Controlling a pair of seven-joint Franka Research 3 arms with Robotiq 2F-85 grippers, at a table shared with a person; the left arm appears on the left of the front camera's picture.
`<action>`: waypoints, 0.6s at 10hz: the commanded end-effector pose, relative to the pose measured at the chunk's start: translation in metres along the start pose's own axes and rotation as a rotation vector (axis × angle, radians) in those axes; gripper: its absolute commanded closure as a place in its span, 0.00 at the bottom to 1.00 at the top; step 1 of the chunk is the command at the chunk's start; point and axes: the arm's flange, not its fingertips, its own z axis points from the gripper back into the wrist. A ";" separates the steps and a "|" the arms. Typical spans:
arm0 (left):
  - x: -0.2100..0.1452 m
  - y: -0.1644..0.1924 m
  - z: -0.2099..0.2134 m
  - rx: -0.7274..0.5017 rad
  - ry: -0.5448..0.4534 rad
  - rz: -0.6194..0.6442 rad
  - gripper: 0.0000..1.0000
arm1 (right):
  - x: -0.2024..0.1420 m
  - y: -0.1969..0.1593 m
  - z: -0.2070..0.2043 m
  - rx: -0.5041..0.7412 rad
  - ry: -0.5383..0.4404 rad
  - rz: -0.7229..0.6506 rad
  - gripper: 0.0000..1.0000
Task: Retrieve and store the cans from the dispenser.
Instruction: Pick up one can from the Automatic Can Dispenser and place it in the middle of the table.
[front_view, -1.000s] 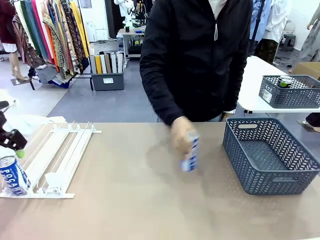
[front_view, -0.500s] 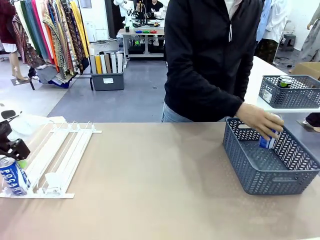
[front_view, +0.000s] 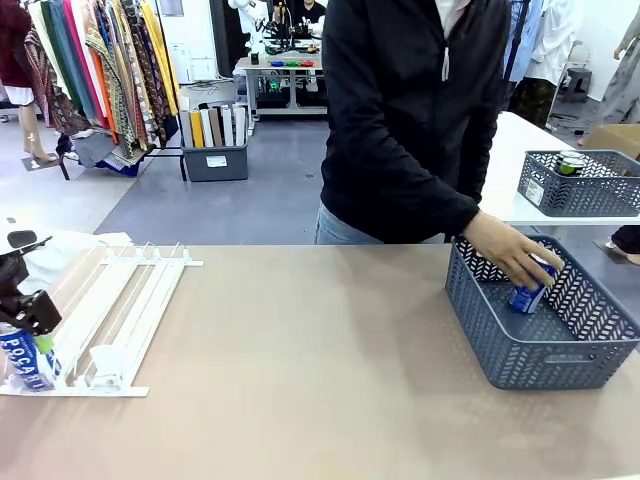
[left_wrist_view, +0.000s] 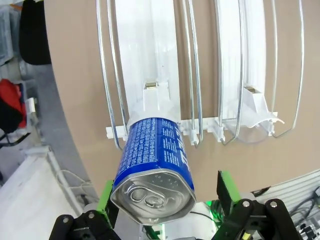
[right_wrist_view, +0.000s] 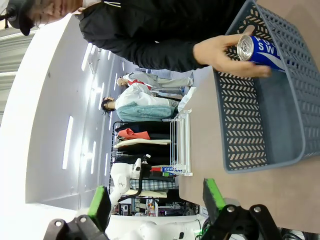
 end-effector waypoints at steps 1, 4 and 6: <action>-0.021 -0.001 -0.014 -0.006 -0.012 -0.019 0.00 | -0.002 0.000 0.002 -0.008 0.014 0.026 0.00; -0.022 -0.002 -0.016 -0.010 -0.049 -0.032 0.73 | -0.002 0.000 0.002 -0.008 0.014 0.026 0.00; -0.022 -0.002 -0.015 -0.006 -0.055 -0.034 1.00 | -0.002 0.000 0.002 -0.008 0.014 0.026 0.00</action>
